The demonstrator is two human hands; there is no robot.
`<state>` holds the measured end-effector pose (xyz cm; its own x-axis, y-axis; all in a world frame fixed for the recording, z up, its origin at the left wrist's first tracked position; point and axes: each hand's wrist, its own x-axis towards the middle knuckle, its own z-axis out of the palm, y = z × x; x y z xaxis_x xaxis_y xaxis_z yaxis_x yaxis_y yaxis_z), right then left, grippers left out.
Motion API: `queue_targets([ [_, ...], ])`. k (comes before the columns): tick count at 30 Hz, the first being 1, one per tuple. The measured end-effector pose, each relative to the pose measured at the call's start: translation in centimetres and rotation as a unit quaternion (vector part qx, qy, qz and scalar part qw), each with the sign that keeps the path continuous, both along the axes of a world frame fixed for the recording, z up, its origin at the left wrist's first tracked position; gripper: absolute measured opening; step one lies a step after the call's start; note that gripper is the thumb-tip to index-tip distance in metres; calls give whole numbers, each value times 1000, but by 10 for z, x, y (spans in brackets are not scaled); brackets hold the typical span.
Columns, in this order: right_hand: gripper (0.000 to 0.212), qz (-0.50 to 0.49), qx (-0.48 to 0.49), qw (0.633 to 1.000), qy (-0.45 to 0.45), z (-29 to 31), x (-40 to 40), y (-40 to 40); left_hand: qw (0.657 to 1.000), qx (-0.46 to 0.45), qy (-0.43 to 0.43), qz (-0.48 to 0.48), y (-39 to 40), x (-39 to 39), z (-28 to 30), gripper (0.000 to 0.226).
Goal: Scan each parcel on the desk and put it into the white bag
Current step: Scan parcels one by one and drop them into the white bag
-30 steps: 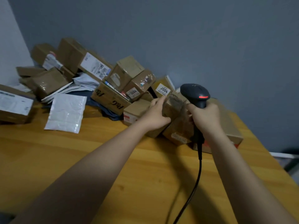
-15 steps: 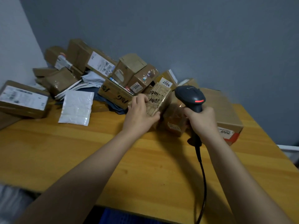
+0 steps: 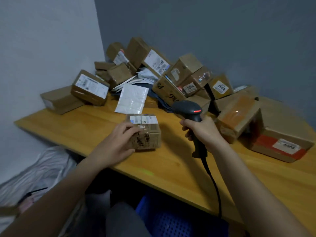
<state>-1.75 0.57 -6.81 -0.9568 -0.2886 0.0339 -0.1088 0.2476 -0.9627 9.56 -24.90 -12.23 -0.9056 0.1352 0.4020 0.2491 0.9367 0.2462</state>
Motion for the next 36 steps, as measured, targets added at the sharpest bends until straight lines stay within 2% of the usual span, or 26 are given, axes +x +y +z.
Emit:
queue_targets([
  [2,14,23,10,1000,-13,-4,7,-21,998,62,-30,7,-19,18,-10,43],
  [4,12,47,25,998,-21,-7,15,-39,994,95,-24,45,-30,31,-14,36],
  [7,9,72,50,996,-32,-10,21,-61,978,155,-9,142,-34,34,-11,47],
  [10,11,43,67,996,-33,-15,23,-77,932,268,-64,238,-28,24,-4,61],
  [13,14,26,54,997,-54,-22,25,-87,904,279,-177,270,-26,4,-3,74],
  [15,12,35,48,995,-75,-24,27,-90,898,279,-213,263,-21,-5,-3,71],
  [18,8,80,31,991,-103,-22,35,-90,888,304,-200,282,-24,-10,-3,66],
  [23,10,40,63,997,-22,-20,27,-91,878,333,-163,304,-57,-2,-2,49],
  [25,15,25,65,997,-31,-17,22,-97,875,321,-135,336,-69,4,-1,55],
  [28,15,31,66,996,-50,-16,22,-113,877,252,-30,408,-82,18,-6,71],
  [30,13,57,60,994,-69,-18,25,-126,860,274,0,431,-83,31,-13,79],
  [32,11,91,66,991,-75,-21,30,-136,835,347,-29,425,-81,38,-24,89],
  [35,12,121,89,987,-56,-24,37,-145,809,445,-110,367,-81,48,-40,107],
  [36,12,130,89,986,-53,-25,40,-145,802,469,-122,349,-84,52,-45,106],
])
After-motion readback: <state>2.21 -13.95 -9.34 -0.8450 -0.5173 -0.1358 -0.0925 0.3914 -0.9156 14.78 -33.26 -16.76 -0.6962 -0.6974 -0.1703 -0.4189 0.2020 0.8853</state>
